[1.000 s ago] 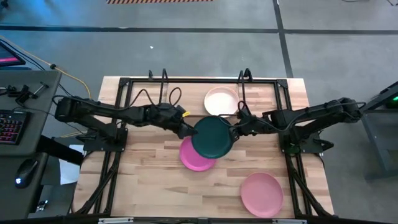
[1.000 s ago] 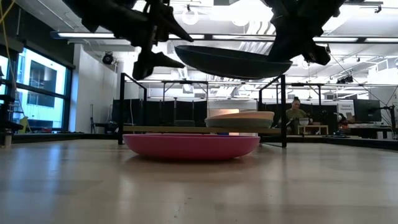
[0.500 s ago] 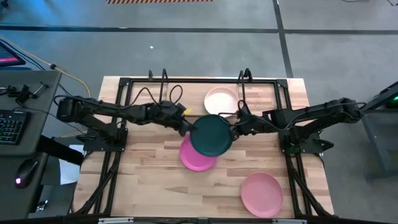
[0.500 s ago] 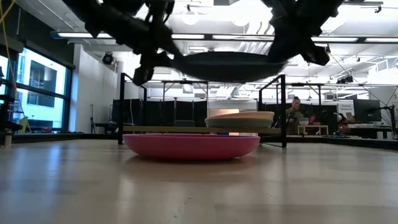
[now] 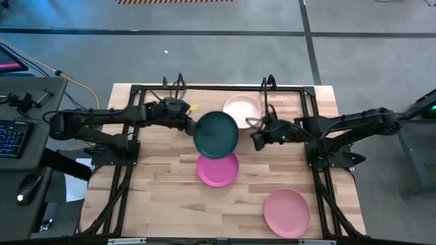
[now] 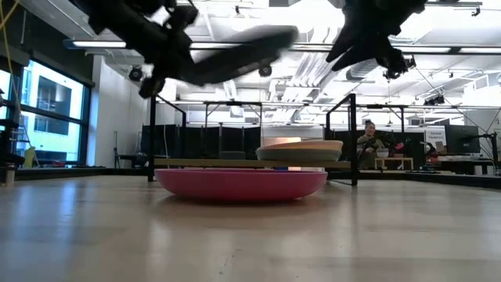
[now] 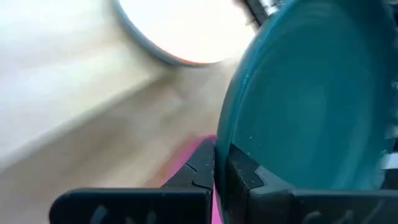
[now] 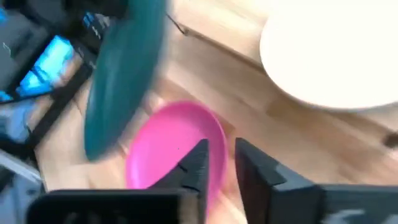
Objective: Place and stack plates onto a shelf
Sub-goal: Put the dark green plate on the shelf
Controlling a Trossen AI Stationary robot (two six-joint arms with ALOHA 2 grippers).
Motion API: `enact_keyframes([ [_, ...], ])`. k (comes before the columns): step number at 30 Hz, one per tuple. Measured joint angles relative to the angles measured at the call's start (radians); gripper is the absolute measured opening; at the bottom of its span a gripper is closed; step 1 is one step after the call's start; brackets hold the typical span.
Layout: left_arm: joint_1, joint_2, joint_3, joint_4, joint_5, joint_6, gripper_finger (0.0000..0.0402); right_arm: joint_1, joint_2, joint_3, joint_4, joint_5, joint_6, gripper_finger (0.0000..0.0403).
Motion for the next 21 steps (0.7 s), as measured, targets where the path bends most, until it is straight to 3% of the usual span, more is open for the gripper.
enact_keyframes([
  [3, 0.012, -0.036, 0.003, -0.082, -0.034, -0.003, 0.0001, -0.019, -0.045, 0.002, -0.024, 0.032, -0.002, 0.0106],
  [7, 0.011, -0.046, 0.001, -0.090, -0.165, -0.081, 0.0001, -0.034, -0.080, 0.003, -0.021, 0.031, -0.037, 0.0138],
  [14, -0.013, -0.015, 0.001, -0.041, -0.444, -0.276, 0.0001, -0.041, -0.111, 0.004, -0.017, 0.058, -0.065, 0.0147],
  [21, -0.144, 0.006, 0.001, 0.023, -0.694, -0.472, 0.0000, -0.041, -0.110, 0.004, -0.018, 0.066, -0.105, 0.0147],
])
